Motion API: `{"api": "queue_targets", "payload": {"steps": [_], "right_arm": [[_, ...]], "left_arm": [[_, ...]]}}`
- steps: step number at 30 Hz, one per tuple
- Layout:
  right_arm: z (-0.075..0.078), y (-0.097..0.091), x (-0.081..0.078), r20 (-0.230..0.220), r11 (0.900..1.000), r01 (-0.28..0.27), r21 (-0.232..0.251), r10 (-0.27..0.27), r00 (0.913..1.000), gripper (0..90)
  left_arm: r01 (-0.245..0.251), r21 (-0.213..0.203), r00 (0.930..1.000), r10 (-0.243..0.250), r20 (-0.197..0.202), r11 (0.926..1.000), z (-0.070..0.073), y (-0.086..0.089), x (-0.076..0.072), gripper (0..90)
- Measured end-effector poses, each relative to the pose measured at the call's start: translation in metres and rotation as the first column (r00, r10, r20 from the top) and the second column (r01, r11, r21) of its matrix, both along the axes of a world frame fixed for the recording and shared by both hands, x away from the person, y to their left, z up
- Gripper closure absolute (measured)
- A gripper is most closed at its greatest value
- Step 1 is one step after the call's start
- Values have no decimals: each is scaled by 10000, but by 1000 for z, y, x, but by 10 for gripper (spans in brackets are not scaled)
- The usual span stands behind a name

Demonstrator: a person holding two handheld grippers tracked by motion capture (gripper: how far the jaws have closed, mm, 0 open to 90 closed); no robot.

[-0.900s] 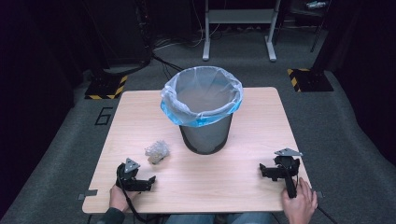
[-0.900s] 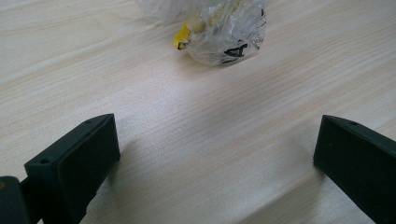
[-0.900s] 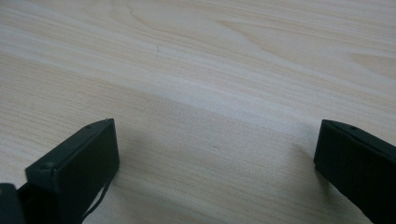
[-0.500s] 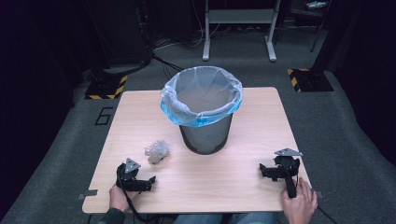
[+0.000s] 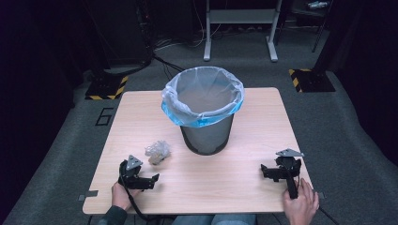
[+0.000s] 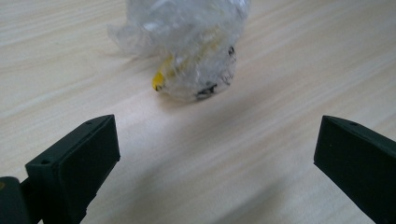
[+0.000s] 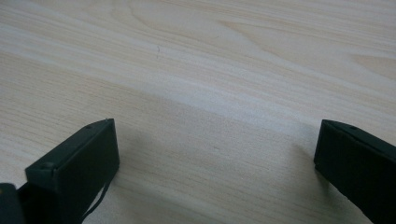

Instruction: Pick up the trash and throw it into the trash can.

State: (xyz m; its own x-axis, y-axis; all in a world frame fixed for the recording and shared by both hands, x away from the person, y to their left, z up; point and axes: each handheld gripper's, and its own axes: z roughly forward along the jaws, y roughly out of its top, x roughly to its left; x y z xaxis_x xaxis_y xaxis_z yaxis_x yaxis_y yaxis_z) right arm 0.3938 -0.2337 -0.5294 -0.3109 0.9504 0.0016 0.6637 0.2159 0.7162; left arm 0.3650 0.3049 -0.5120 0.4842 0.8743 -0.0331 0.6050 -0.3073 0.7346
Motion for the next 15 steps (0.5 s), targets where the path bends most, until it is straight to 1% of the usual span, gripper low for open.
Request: {"api": "queue_targets", "payload": {"steps": [2, 4, 5, 6, 7, 8, 11, 14, 15], "right_arm": [[0, 0, 0, -3, 10000, -9, 2, 9, 10000, 0], [0, 0, 0, -4, 10000, -10, 1, 10, 10000, 0], [0, 0, 0, 7, 10000, -26, 2, 26, 10000, 0], [0, 0, 0, 6, 10000, -25, 3, 25, 10000, 0], [0, 0, 0, 6, 10000, -25, 3, 25, 10000, 0], [0, 0, 0, 4, 10000, -28, 1, 28, 10000, 0], [0, 0, 0, -3, 10000, -17, 3, 17, 10000, 0], [0, 0, 0, 6, 10000, -35, 0, 35, 10000, 0], [0, 0, 0, 8, 10000, -37, -1, 37, 10000, 0]], "left_arm": [[73, -48, 10000, -73, -57, 10000, 3, 0, 6, 0], [107, -14, 9999, -107, 13, 9999, 6, 0, 11, 0], [77, -130, 10000, -77, 22, 9999, 7, 0, 14, 0], [64, -169, 10000, -63, 42, 9998, 9, 0, 17, 0], [64, -169, 10000, -63, 42, 9998, 9, 0, 17, 0], [6, -254, 10000, -5, 60, 9997, 10, 0, 23, 0], [-7, -432, 10000, 8, 14, 9991, 13, 1, 34, 0], [-40, -675, 9999, 30, -151, 9977, 15, 0, 44, 0], [-32, -685, 9999, 23, -135, 9976, 15, 0, 47, 0]]}}
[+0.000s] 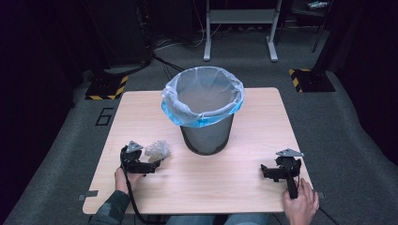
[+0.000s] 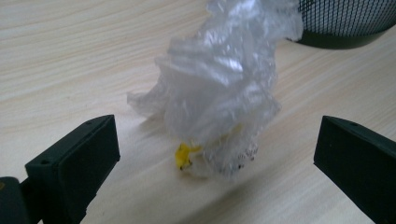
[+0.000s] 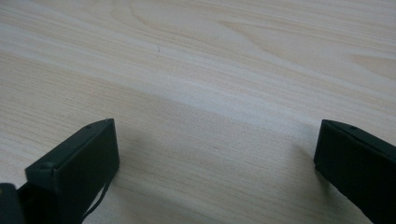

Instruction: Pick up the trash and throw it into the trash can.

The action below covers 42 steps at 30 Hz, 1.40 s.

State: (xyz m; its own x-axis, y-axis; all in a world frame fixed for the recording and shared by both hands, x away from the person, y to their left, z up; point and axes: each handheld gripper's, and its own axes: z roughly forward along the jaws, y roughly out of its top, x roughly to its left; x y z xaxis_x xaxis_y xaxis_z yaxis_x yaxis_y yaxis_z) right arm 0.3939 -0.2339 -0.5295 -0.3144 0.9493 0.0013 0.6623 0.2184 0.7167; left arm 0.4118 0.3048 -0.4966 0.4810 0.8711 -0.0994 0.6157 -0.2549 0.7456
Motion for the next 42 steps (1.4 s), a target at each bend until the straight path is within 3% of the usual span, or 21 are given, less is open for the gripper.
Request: {"api": "queue_targets", "payload": {"steps": [7, 10, 14, 18, 20, 22, 24, 30, 33, 37, 42], "right_arm": [[0, 0, 0, 0, 10000, 1, -1, -1, 10000, 0], [0, 0, 0, -2, 10000, 6, 1, -6, 10000, 0], [0, 0, 0, 4, 10000, -1, -2, 1, 10000, 0], [0, 0, 0, -10, 10000, 18, 2, -18, 10000, 0], [0, 0, 0, -11, 10000, 19, 3, -19, 10000, 0], [0, 0, 0, -7, 10000, 15, 0, -15, 10000, 0], [0, 0, 0, -1, 10000, 3, 1, -3, 10000, 0], [0, 0, 0, -9, 10000, 19, 1, -19, 10000, 0], [0, 0, 0, -8, 10000, 16, 3, -16, 10000, 0], [0, 0, 0, -9, 10000, 20, 2, -20, 10000, 0], [0, 0, 0, -8, 10000, 19, 0, -19, 10000, 0]], "left_arm": [[184, 176, 9998, -182, -128, 9997, 4, -7, 16, 0], [247, 39, 9994, -245, -264, 9997, 4, -9, 20, 0], [449, 294, 9979, -435, -481, 9986, 1, -14, 27, 0], [279, 297, 9984, -264, -493, 9992, 0, -16, 29, 10], [307, 238, 9982, -294, -514, 9992, -1, -16, 29, 139], [268, 249, 9983, -254, -521, 9993, -2, -17, 29, 188], [251, 221, 9984, -239, -512, 9994, -2, -15, 29, 352], [459, -39, 9973, -461, -580, 9989, -5, -13, 30, 536], [407, -205, 9983, -415, -408, 9990, -5, -12, 29, 638], [460, -295, 9983, -470, -342, 9985, -4, -9, 28, 718], [452, -362, 9987, -461, -235, 9983, 2, -6, 26, 757]]}}
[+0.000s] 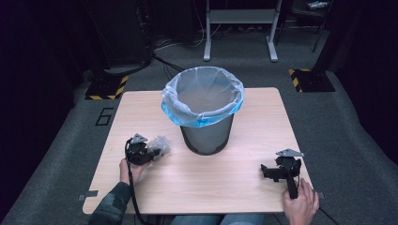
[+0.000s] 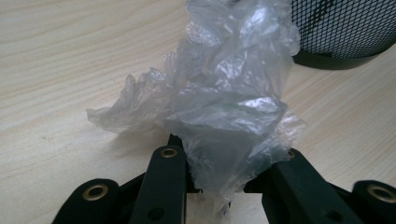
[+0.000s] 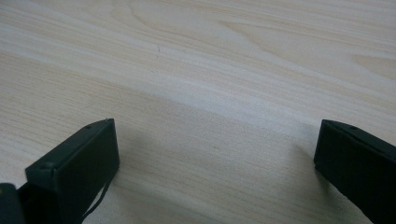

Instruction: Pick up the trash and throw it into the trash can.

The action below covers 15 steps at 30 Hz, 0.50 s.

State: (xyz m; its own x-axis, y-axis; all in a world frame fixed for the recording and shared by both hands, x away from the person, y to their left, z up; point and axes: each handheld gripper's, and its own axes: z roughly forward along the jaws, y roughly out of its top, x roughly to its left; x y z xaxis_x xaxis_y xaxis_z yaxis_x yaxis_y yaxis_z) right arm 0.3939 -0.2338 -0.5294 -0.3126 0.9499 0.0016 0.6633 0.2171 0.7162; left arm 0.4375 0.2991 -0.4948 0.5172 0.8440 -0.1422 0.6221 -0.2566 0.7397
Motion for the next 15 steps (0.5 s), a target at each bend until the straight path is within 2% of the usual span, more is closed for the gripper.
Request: {"api": "queue_targets", "payload": {"steps": [10, 15], "right_arm": [[0, 0, 0, 12, 10000, -22, -3, 22, 10000, 0], [0, 0, 0, 8, 10000, -16, 0, 16, 10000, 0]], "left_arm": [[285, 79, 9996, -286, 82, 9996, 15, 3, -5, 783], [330, -138, 9994, -329, 93, 9994, 22, 7, -7, 789]]}}
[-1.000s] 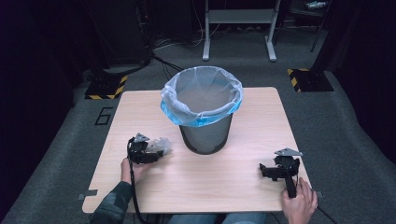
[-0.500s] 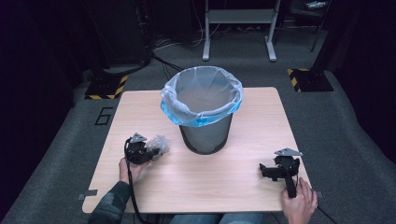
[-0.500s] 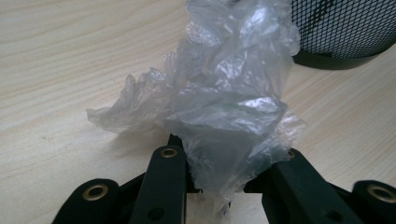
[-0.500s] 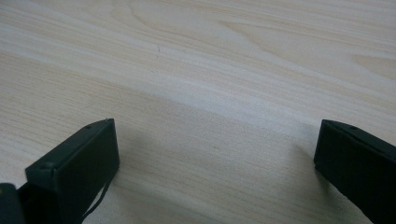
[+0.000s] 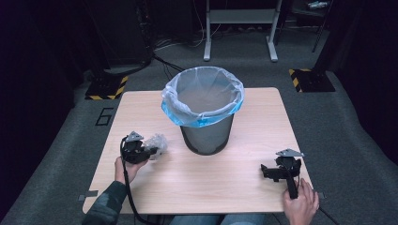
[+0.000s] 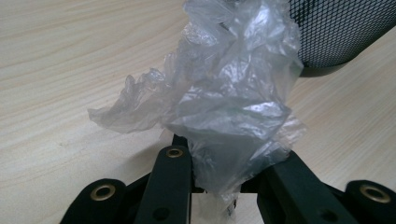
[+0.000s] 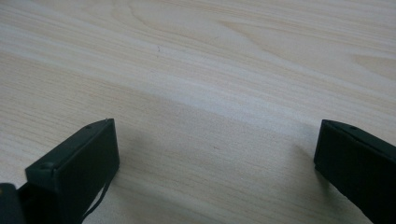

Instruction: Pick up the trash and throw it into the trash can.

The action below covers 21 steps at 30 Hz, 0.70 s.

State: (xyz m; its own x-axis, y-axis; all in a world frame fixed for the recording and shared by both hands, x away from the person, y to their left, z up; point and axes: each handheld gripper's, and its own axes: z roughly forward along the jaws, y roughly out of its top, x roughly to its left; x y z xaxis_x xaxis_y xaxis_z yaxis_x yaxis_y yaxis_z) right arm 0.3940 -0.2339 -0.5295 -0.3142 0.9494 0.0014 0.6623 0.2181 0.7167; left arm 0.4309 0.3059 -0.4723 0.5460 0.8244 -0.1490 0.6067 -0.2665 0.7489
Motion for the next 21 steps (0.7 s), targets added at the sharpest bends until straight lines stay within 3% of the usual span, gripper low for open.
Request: {"api": "queue_targets", "payload": {"steps": [21], "right_arm": [[0, 0, 0, -1, 10000, 1, 0, -1, 10000, 0]], "left_arm": [[549, 162, 9983, -551, 163, 9984, 32, 8, -6, 793]]}}
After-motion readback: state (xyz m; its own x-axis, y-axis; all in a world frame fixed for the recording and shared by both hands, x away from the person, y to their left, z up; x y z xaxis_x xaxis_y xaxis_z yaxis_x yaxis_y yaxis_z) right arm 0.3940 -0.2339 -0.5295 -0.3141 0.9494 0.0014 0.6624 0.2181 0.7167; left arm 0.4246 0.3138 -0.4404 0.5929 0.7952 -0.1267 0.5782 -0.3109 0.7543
